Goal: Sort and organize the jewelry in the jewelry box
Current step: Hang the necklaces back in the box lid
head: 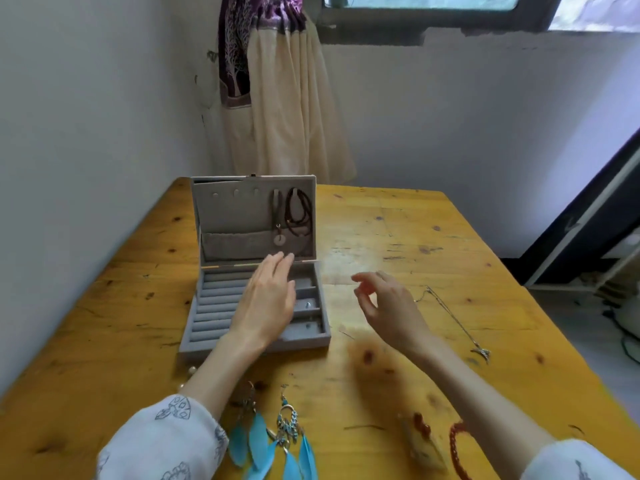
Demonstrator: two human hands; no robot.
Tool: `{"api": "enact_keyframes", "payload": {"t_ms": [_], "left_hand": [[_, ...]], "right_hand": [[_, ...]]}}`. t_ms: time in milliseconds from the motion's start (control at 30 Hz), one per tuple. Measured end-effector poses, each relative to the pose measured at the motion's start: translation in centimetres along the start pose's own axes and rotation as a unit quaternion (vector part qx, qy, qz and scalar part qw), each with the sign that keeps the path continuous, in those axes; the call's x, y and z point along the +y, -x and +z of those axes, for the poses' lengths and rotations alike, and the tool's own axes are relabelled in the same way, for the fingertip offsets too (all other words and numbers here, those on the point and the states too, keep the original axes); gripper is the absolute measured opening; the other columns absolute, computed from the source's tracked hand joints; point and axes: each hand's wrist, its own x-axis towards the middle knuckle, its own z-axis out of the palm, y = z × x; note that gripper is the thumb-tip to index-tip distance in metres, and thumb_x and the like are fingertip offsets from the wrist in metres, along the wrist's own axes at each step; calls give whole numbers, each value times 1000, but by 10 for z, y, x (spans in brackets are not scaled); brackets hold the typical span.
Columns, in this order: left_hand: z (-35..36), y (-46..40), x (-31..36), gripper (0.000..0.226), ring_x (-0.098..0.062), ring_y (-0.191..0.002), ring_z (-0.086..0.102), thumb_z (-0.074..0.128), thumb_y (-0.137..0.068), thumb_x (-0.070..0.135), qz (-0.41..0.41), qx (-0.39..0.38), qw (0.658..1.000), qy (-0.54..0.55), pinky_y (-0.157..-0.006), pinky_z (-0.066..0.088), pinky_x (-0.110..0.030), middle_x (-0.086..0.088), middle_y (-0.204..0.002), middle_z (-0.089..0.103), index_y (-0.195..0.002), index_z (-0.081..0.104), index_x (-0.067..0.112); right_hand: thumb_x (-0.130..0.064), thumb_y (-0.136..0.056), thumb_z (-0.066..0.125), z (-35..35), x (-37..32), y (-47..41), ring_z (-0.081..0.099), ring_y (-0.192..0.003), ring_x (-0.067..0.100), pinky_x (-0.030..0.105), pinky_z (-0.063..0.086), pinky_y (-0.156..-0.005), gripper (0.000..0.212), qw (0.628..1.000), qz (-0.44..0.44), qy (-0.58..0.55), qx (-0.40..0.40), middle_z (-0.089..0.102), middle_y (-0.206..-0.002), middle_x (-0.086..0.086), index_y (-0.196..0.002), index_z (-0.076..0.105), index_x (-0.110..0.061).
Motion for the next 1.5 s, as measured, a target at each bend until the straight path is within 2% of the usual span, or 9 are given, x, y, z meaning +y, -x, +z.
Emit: {"api": "enact_keyframes", "payload": {"t_ms": [333,433,533,700,867,1033,1233,1367,1500], "left_hand": [[57,35,56,52,-16,-144,5,31,-97,44,123,-270,935,-195,-113,-6,-57,2,-156,11,-145,18,28],[56,31,58,57,-16,-144,2,31,-95,47,121,-304,920,-217,-113,-8,-57,2,-157,6,-146,13,30],[56,29,59,58,-16,-144,3,33,-95,48,109,-315,919,-209,-113,-9,-57,3,-157,6,-146,13,30],[60,29,60,57,-16,-144,6,37,-94,46,91,-308,928,-190,-112,-11,-55,5,-156,10,-145,17,30],[58,28,62,57,-16,-144,7,40,-93,45,83,-311,929,-181,-112,-11,-55,3,-156,13,-144,20,29],[44,29,62,44,-14,-134,35,48,-93,27,3,-230,968,103,-116,16,-43,3,-144,40,-137,39,26],[1,35,72,72,-7,-131,33,62,-86,22,-9,-187,935,301,-103,25,-25,9,-140,40,-145,21,24],[-27,44,64,32,-8,-91,65,59,-88,26,-17,-219,911,347,-89,49,-29,2,-92,69,-119,53,20],[-61,49,43,15,-8,-60,52,53,-91,25,-24,-189,910,368,-63,47,-22,1,-67,55,-92,64,15]], "right_hand": [[-29,-85,60,-28,69,45,45,-117,32,45,41,-97,39,952,273,92,-107,51,-122,13,-115,52,-6],[-21,-85,58,-26,69,42,53,-105,35,42,45,-87,13,950,284,78,-107,55,-98,15,-79,58,-9],[-12,-85,49,-22,65,40,49,-80,29,36,37,-73,38,947,284,94,-115,43,-76,9,-51,33,-18],[-14,-92,43,-22,57,46,44,-98,29,41,37,-85,35,951,245,112,-152,42,-89,9,-59,32,-17],[-15,-97,39,-40,33,35,55,-77,18,30,44,-68,18,955,234,-149,-107,60,-78,3,-80,46,-13],[-11,-97,41,-71,-5,26,51,-53,14,21,47,-53,26,942,188,-221,-169,53,-63,5,-72,48,-9],[-17,-95,48,-94,-51,20,42,-55,10,19,36,-49,21,952,115,-175,-222,51,-65,-1,-75,53,-19],[-15,-94,49,-102,-78,16,41,-55,10,19,35,-50,20,958,96,-194,-189,49,-64,-1,-75,52,-17],[-13,-93,52,-99,-90,9,40,-55,11,20,33,-49,15,958,93,-217,-165,48,-63,0,-78,53,-14]]}}
